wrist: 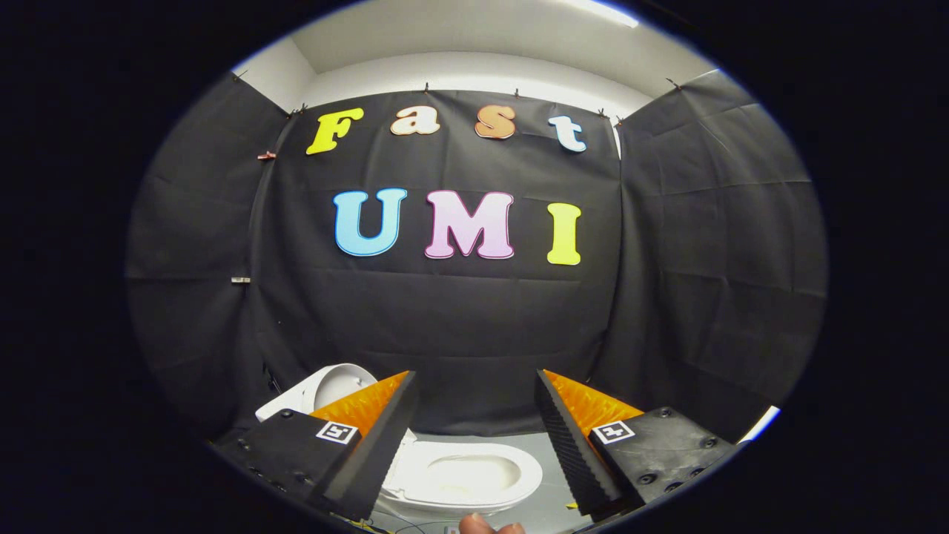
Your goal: Open the toilet lid.
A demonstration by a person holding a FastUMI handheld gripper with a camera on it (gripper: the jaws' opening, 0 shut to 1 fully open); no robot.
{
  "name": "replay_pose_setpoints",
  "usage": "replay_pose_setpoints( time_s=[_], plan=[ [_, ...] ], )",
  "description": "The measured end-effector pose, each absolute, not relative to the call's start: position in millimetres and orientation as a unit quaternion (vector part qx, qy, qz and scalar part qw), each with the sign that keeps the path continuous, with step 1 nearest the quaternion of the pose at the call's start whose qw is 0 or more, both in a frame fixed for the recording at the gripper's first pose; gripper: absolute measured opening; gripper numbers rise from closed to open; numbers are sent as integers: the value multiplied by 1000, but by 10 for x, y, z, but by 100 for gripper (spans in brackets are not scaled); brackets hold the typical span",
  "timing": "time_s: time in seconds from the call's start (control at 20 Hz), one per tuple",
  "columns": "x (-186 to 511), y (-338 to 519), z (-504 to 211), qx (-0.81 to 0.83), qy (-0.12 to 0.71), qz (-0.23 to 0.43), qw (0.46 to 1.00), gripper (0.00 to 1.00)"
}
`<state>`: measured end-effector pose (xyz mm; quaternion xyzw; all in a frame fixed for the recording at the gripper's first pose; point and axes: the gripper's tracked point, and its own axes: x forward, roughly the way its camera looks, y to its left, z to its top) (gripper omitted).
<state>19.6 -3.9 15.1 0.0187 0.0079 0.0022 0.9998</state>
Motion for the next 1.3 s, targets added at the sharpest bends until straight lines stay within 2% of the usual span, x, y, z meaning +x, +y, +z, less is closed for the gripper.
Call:
replay_pose_setpoints(
  time_s=[1.3],
  plan=[
    [45, -99, 205, 29, -3, 5, 1000, 99]
  ],
)
